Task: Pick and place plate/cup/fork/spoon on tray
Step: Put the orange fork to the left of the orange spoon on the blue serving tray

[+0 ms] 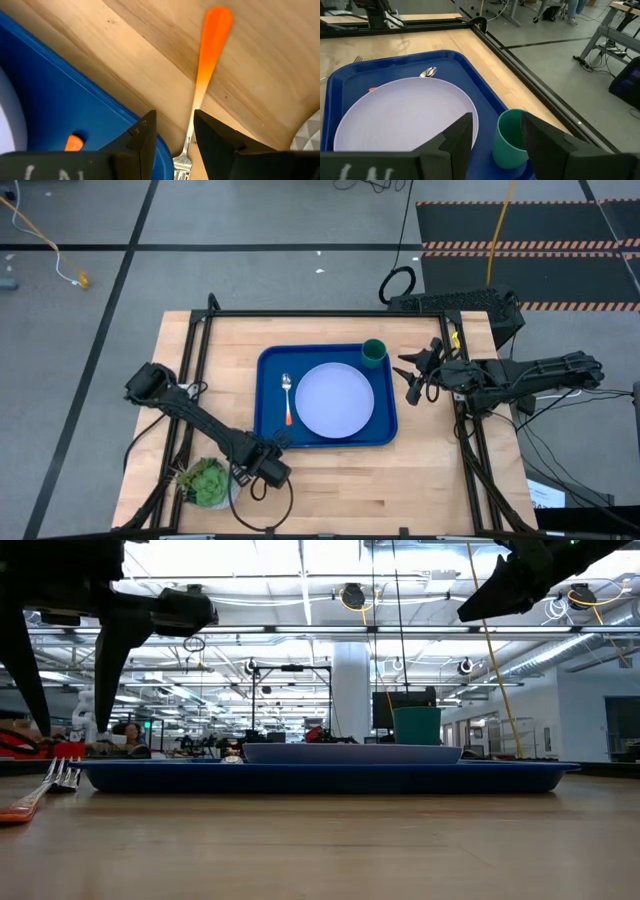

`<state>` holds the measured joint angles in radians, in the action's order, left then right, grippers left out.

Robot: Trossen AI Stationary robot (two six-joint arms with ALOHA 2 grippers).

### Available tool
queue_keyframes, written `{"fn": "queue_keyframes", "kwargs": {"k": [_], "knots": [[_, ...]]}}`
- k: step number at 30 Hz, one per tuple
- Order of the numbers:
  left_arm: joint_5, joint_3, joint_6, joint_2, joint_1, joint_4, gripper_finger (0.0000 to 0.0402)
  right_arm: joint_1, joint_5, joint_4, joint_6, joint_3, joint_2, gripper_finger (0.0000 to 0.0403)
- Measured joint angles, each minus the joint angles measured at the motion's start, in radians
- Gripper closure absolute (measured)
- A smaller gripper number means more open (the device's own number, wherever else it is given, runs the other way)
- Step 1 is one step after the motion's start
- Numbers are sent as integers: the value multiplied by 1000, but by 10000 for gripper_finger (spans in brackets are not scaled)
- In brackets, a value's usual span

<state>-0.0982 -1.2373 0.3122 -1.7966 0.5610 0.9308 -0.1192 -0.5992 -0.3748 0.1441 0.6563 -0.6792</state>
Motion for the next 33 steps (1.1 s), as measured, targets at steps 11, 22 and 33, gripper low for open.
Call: {"fn": "queue_keyframes", "kwargs": {"k": [11,22,33], "knots": [[-27,0,45,0,-11,-6,268,0,0,0,2,0,0,243],[-51,0,-254,0,-12,-198,268,0,-1,-3,1,0,0,243],[-30,-1,-757,0,-35,-73,268,0,-1,-3,1,0,0,243]]}}
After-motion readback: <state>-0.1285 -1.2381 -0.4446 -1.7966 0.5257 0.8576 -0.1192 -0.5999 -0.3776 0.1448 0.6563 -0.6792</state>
